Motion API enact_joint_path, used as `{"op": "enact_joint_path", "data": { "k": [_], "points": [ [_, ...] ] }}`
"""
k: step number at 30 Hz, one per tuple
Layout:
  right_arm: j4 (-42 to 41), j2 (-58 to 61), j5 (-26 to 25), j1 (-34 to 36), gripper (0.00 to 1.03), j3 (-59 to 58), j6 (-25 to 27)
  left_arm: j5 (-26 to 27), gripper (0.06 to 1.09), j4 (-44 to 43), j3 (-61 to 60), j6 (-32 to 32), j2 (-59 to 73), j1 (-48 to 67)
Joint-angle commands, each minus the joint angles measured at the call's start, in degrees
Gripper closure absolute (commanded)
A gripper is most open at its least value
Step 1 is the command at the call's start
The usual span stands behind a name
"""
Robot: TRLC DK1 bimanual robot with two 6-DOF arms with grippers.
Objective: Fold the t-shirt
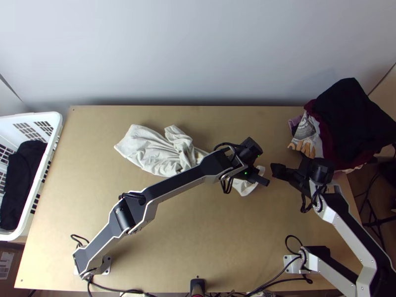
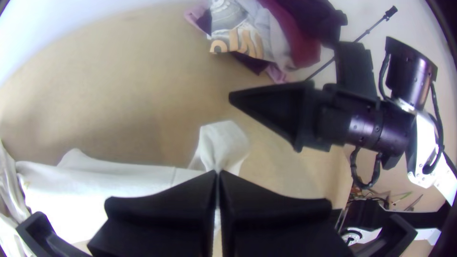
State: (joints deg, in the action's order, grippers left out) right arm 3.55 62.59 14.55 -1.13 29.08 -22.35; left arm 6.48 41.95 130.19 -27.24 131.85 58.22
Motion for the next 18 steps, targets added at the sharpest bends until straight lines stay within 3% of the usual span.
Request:
{"op": "enact_joint_path", "data": {
  "k": [1,3,4,5,7,8,18],
  "points": [
    [-0.56,2.01,4.44,1.30,0.07,3.00,-3.14,0.02,1.05,0.50,-0.73,0.44,1.48,-1.35],
    [-0.56,2.28,4.44,1.65,0.07,3.09,-3.14,0.02,0.98,1.82,-0.73,1.84,3.50,-1.53],
    [-0.56,2.19,4.44,2.71,0.07,3.00,-3.14,0.02,0.72,2.96,-0.73,2.90,4.55,-1.44],
    [-0.48,2.19,4.44,3.15,0.07,3.00,-3.05,0.02,0.61,3.22,-0.73,2.99,4.73,-1.44],
    [-0.48,1.92,4.61,4.73,0.07,2.82,-2.88,0.11,0.20,4.72,-0.82,3.78,5.17,-1.09],
    [-0.39,1.66,4.97,5.61,0.07,2.74,-2.52,0.11,0.10,5.07,-0.82,3.87,5.17,-0.91],
    [2.34,0.08,6.02,4.38,0.07,2.12,-2.17,3.98,0.10,5.42,-0.64,2.37,-2.83,0.41]
  ]
}}
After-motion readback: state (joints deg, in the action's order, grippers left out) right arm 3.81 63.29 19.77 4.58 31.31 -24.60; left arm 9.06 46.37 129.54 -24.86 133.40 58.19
